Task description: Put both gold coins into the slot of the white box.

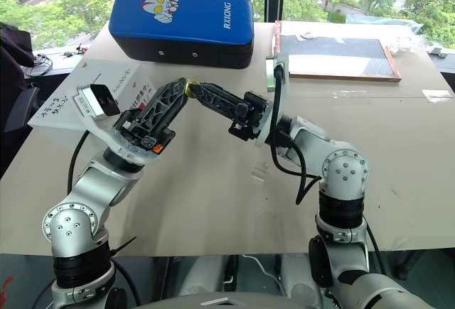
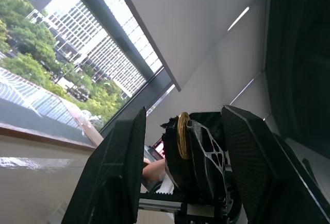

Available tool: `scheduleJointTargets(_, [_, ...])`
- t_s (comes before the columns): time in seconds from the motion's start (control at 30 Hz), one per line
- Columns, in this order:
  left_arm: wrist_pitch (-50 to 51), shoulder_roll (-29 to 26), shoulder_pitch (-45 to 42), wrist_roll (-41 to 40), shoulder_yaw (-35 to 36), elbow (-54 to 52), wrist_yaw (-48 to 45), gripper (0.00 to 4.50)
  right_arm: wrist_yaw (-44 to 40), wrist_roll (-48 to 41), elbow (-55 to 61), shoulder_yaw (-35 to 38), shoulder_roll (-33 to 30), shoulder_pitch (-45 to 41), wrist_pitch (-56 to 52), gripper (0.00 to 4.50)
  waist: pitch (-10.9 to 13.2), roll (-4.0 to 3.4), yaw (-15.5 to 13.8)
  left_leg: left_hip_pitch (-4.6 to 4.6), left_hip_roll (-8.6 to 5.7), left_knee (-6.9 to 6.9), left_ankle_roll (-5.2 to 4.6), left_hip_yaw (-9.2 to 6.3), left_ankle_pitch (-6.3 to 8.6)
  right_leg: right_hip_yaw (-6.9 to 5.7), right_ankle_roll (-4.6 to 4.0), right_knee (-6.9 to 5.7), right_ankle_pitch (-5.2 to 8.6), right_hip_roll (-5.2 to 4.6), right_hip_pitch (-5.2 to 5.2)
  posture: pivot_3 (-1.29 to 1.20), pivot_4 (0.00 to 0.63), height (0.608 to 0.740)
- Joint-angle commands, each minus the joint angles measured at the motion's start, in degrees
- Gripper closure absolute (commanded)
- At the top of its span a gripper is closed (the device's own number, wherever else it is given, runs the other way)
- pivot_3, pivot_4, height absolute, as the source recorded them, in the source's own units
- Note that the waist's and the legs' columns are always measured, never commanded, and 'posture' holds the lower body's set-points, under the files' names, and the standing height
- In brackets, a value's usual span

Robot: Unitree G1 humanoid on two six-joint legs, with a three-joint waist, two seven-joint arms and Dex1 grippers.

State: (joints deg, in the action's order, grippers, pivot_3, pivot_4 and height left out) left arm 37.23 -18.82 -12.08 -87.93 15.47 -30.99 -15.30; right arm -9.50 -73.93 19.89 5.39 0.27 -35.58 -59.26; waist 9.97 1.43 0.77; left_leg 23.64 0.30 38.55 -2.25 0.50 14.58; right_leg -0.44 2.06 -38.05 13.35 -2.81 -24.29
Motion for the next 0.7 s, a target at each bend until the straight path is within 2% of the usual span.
scheduleJointTargets(0.03, [-1.05, -0.65, 0.19, -0.70, 0.01, -1.13, -1.22, 3.53, 0.64, -2.14, 1.03, -0.19, -0.23, -1.90, 1.94, 4.50, 0.00, 0.00, 0.00, 0.00, 0.00, 0.00, 0.00, 0.00, 0.00, 0.00, 0.00, 0.01, 0.00, 0.00, 0.00, 0.00, 0.150, 0.740])
scheduleJointTargets(0.1, [-1.12, -0.80, 0.30, -0.70, -0.21, -1.06, -1.62, 4.43, 1.05, -2.65, 1.04, -0.37, -0.44, -1.95, 2.23, 4.50, 0.00, 0.00, 0.00, 0.00, 0.00, 0.00, 0.00, 0.00, 0.00, 0.00, 0.00, 0.01, 0.00, 0.00, 0.00, 0.00, 0.150, 0.740])
scheduleJointTargets(0.53, [-2.65, -1.09, 0.39, 1.07, -1.75, -0.88, -1.85, 4.49, 2.11, -4.48, 0.96, -1.85, -2.39, -2.35, 3.51, 4.50, 0.00, -0.01, 0.00, 0.01, 0.01, -0.01, 0.00, 0.00, 0.00, 0.00, 0.00, 0.05, 0.00, 0.02, 0.01, 0.00, 0.150, 0.740])
scheduleJointTargets(0.63, [-3.73, -1.53, -0.08, 0.62, -0.55, -0.60, -1.19, 4.50, 0.77, -3.35, 0.57, -2.07, -2.86, -2.60, 4.62, 3.60, 0.01, -0.01, 0.00, 0.01, 0.01, -0.01, 0.00, 0.00, 0.00, 0.00, 0.00, 0.05, 0.00, 0.02, 0.01, 0.00, 0.150, 0.740])
scheduleJointTargets(0.7, [-4.22, -2.20, -0.37, 0.47, 0.51, -0.31, -0.78, 4.50, 0.66, -1.78, 0.32, -2.01, -2.77, -2.68, 6.32, 2.63, 0.01, -0.01, 0.00, 0.01, 0.02, -0.01, -0.01, -0.01, 0.00, 0.00, 0.00, 0.06, 0.00, 0.02, 0.01, 0.00, 0.150, 0.740])
